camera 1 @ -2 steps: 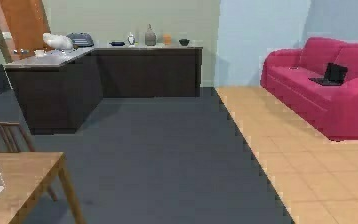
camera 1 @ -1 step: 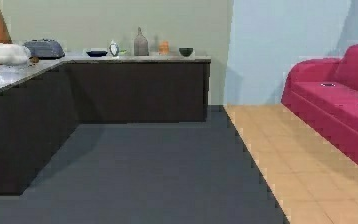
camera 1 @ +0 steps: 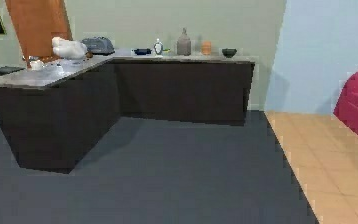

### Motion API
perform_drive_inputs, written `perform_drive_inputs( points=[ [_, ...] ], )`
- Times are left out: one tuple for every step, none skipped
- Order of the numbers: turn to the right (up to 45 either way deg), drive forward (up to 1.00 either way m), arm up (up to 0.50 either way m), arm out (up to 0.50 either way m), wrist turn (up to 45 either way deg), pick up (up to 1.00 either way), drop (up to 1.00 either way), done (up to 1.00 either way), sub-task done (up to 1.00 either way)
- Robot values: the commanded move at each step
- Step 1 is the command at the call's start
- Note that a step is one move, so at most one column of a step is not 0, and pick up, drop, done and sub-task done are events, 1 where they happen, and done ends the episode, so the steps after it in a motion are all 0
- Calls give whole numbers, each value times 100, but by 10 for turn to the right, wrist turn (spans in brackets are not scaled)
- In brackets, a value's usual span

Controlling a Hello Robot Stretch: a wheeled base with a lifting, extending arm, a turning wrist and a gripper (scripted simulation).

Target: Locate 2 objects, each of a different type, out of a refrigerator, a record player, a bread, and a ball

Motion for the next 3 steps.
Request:
perform_drive_inputs(
  points=[
    [0, 15, 0, 0, 0, 0, 0, 0, 0],
    [-60, 0, 0, 0, 0, 0, 0, 0, 0],
    [0, 100, 0, 0, 0, 0, 0, 0, 0]
  ],
)
